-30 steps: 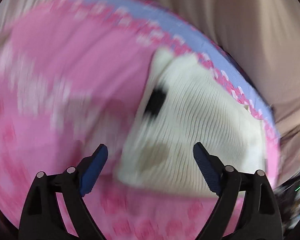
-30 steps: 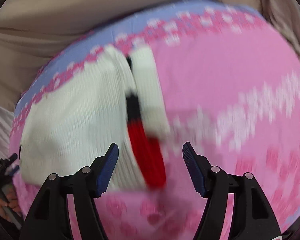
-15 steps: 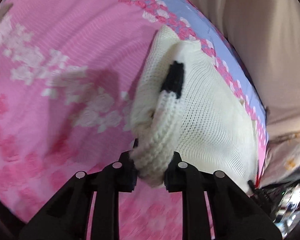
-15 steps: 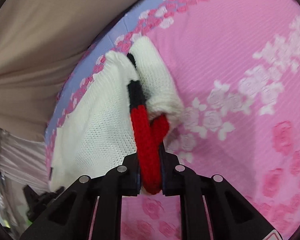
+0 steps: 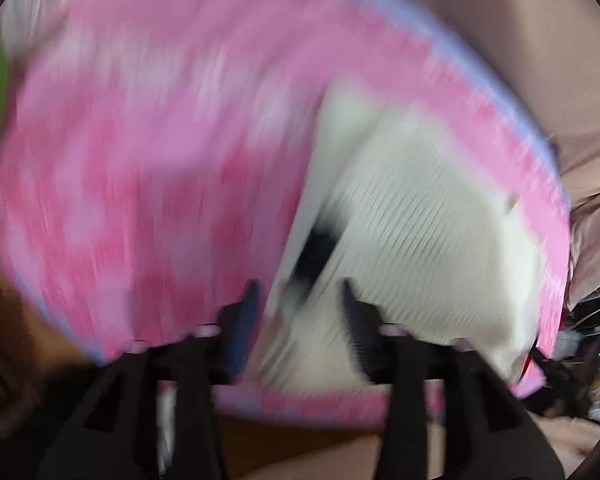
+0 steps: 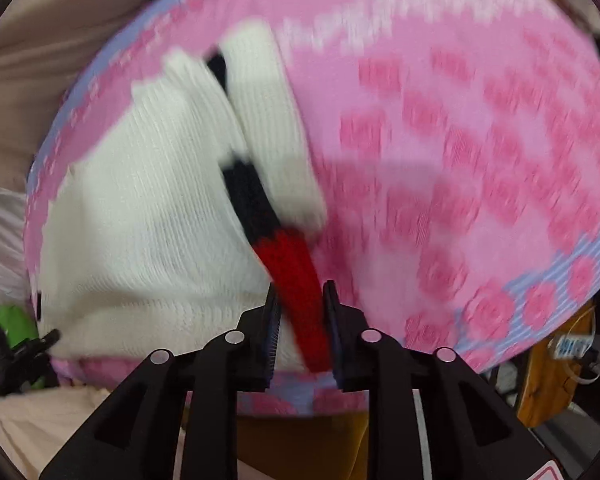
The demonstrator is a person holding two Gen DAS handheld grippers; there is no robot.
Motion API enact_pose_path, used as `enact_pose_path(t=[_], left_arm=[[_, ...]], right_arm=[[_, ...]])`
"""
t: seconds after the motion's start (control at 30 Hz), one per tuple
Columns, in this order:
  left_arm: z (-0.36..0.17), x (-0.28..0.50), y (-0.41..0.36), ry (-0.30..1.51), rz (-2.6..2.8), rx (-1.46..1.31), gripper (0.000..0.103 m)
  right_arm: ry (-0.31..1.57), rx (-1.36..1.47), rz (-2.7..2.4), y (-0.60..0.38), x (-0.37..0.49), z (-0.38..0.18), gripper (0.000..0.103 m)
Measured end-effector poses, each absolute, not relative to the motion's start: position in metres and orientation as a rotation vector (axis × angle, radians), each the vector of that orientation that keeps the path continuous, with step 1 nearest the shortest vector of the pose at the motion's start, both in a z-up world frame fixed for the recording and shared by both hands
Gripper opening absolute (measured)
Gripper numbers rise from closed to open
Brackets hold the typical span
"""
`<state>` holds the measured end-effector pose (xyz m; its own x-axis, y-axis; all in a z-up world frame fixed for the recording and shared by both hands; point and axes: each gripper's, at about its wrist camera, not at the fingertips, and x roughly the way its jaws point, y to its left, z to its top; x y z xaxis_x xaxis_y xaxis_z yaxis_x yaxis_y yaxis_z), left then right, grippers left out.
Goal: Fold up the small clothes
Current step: 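Lay the folded edge down with both grippers and open them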
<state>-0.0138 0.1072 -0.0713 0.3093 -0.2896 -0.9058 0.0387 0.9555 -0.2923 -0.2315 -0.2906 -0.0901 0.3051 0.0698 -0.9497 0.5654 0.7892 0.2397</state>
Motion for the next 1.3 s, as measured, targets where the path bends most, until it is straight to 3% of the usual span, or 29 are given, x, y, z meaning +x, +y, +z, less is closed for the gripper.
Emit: enact_pose_path(t=[0.03, 0.1, 0.2, 0.23, 0.27, 0.33, 0.37, 0.4, 0.47, 0.6, 0.73, 0.87, 0.93, 1.03, 1.13, 1.2, 1.3], left_arm=[[-0.059, -0.004, 0.100, 1.184, -0.231, -0.215, 0.074], [-0.048, 0.022, 0.080, 1.113, -0.272, -0.186, 0.082], [-0.077, 0.062, 0.045, 1.126, -0.304, -0.127, 0.082], [-0.095, 0.074, 0.033, 1.167, -0.304, -0.105, 0.075], [-0.108, 0.083, 0.025, 1.199, -0.300, -0.094, 0.049], [-0.120, 0.093, 0.022, 1.222, -0.259, -0.116, 0.032], [-0.114, 0.094, 0.023, 1.206, -0.277, -0.148, 0.004], [-0.109, 0.094, 0.025, 1.218, -0.302, -0.180, 0.004], [-0.088, 0.096, 0.032, 1.169, -0.300, -0.239, 0.004], [-0.092, 0.107, 0.019, 1.161, -0.285, -0.171, 0.004], [-0.128, 0.119, 0.017, 1.216, -0.232, -0.152, 0.005], [-0.092, 0.102, 0.024, 1.172, -0.212, -0.140, 0.008], [-0.069, 0.081, 0.023, 1.112, -0.208, -0.102, 0.015], [-0.062, 0.052, -0.005, 1.136, -0.312, -0.097, 0.018], [-0.086, 0.028, -0.036, 1.229, -0.406, -0.077, 0.018], [-0.106, 0.017, -0.046, 1.283, -0.405, -0.005, 0.018], [-0.115, 0.015, -0.027, 1.278, -0.385, -0.028, 0.019]], right_arm=[[1.175, 0.555, -0.361, -0.291, -0.221, -0.072, 0.032], [1.074, 0.465, -0.336, -0.292, -0.192, -0.046, 0.066], [1.039, 0.417, -0.260, -0.288, -0.139, -0.050, 0.069], [1.056, 0.410, -0.245, -0.287, -0.120, -0.063, 0.069], [1.076, 0.409, -0.237, -0.286, -0.108, -0.075, 0.068], [1.126, 0.430, -0.230, -0.284, -0.087, -0.102, 0.058], [1.124, 0.457, -0.208, -0.283, -0.082, -0.109, 0.026], [1.120, 0.480, -0.188, -0.284, -0.081, -0.110, 0.016], [1.067, 0.513, -0.200, -0.287, -0.083, -0.093, 0.009], [0.938, 0.502, -0.238, -0.301, -0.088, -0.047, 0.009], [1.147, 0.457, -0.257, -0.317, -0.059, -0.108, 0.008], [1.053, 0.505, -0.308, -0.320, -0.072, -0.076, 0.020], [0.987, 0.444, -0.333, -0.307, -0.089, -0.043, 0.020], [1.023, 0.385, -0.153, -0.253, -0.091, -0.026, 0.018], [1.122, 0.318, 0.089, -0.171, -0.079, -0.047, 0.016], [1.191, 0.276, 0.221, -0.124, -0.071, -0.074, 0.009], [1.264, 0.153, 0.226, -0.105, -0.071, -0.101, 0.008]])
